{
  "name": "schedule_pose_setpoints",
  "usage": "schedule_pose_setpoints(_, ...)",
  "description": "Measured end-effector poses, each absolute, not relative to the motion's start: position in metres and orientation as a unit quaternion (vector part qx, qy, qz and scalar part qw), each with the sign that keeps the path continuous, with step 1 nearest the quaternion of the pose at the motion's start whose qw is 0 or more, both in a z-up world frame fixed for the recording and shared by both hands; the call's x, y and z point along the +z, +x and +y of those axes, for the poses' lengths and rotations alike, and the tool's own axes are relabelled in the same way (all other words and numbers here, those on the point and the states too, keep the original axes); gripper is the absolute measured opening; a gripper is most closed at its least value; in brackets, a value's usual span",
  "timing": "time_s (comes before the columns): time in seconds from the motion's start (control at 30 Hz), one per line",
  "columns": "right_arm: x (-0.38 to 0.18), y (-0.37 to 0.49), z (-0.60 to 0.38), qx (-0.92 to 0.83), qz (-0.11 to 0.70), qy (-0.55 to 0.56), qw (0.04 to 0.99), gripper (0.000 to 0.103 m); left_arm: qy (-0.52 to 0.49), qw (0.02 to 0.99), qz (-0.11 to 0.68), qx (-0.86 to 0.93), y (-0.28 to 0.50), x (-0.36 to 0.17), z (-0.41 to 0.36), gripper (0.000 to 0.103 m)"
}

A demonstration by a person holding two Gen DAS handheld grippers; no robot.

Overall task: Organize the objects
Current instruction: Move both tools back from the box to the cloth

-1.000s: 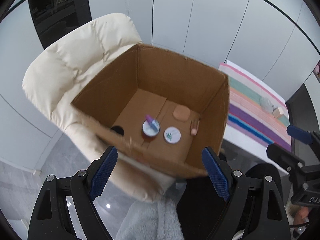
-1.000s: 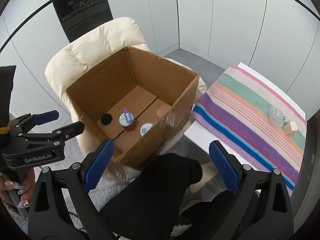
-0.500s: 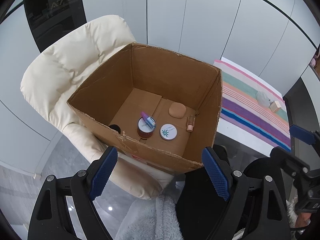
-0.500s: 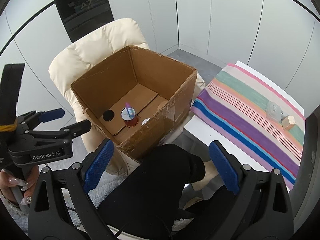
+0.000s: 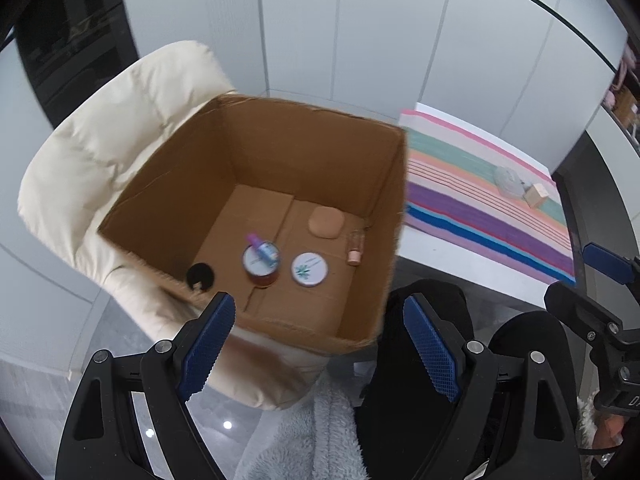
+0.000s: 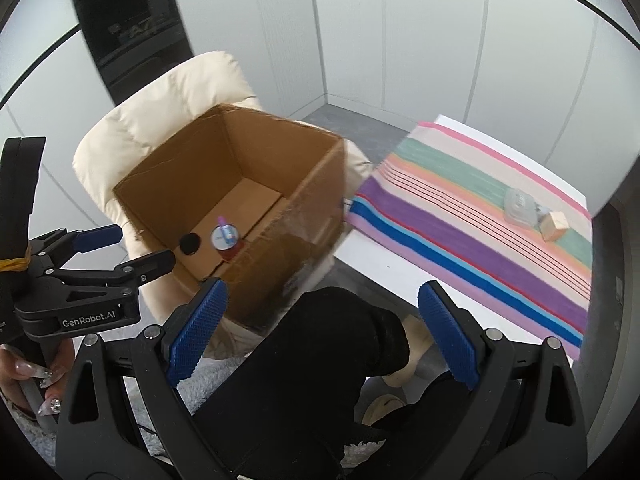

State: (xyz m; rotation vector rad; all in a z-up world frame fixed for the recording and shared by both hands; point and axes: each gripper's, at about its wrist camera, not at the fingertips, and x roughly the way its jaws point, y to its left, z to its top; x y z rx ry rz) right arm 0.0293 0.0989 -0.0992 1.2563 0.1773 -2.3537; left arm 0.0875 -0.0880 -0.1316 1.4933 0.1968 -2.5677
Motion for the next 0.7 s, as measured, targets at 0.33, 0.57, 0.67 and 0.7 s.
schedule_pose_setpoints(0.33,-0.097,0.025,0.174,-0.874,0.027,0.459,0.157,0.098,0.498,0.003,0.020,-0.867,0.052,-0.127,-0.013,0.088)
schedule_pose_setpoints(0.57,-0.100,0.023,0.243,-0.882,-0.008,0.462,0.089,0.098,0.499,-0.055,-0.014,-0.865,0.028,-0.127,0.048,0.088)
schedule_pose_setpoints(0.67,-0.101,0.025,0.272,-0.886,-0.017,0.460,0.060,0.098,0.502,-0.080,-0.025,-0.861,0.020,-0.128,0.075,0.088)
schedule_pose_setpoints(0.7,-0.102,0.027,0.282,-0.887,-0.020,0.459,0.051,0.098,0.503,-0.087,-0.028,-0.860,0.017,-0.129,0.082,0.088)
